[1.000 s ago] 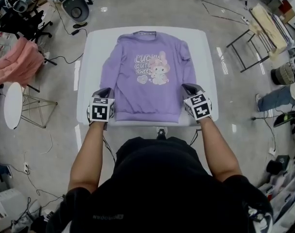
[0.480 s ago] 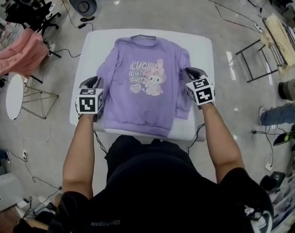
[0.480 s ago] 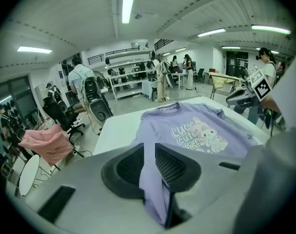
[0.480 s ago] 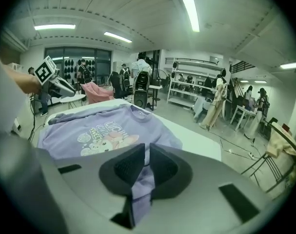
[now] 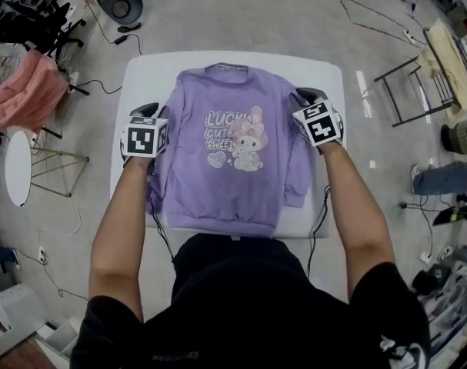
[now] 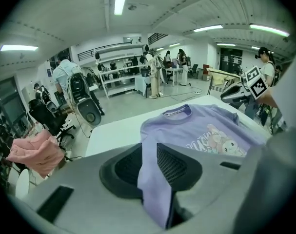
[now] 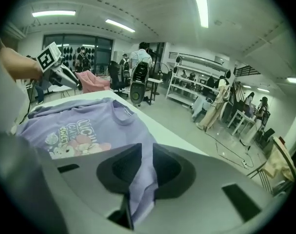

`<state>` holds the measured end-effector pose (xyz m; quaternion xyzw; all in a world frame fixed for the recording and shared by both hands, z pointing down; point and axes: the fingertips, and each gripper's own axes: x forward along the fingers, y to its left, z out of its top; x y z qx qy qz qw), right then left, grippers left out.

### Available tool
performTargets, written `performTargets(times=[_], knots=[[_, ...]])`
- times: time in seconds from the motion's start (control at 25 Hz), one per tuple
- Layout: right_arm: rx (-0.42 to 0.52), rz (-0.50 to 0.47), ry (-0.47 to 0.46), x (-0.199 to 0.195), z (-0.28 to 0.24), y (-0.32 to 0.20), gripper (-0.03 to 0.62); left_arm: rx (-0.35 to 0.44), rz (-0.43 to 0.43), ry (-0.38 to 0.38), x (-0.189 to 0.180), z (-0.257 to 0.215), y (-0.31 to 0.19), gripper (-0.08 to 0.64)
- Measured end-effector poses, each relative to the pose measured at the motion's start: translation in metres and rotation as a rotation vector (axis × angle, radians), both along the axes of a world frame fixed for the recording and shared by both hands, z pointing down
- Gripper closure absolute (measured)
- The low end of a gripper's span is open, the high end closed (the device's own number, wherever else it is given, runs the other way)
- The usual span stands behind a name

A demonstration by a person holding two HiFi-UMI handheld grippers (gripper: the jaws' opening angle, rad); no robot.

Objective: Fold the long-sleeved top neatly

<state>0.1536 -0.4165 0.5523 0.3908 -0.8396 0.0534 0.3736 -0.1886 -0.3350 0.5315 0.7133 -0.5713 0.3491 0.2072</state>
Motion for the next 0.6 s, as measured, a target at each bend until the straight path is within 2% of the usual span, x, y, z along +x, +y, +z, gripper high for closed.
performTargets(times=[0.24,0.36,0.48,0.6], knots=[[-0.053,-0.056,0.137,-0.009,0.035,-0.038,0.509,-0.048,0.047,0.008,-0.003,0.035,-0.067,0.477],[-0.1,-0.072,0.211,-0.006,0.057,-0.046,0.485,-0.078,0.073,0.008,-0.003,0.052,-0.089,0.469],[-0.155,-0.063,0.222,-0.003,0.071,-0.047,0.462,-0.106,0.094,0.005,-0.005,0.064,-0.101,0.447],[-0.168,-0.077,0.233,-0.004,0.077,-0.042,0.48,-0.137,0.107,0.021,-0.009,0.076,-0.104,0.437]])
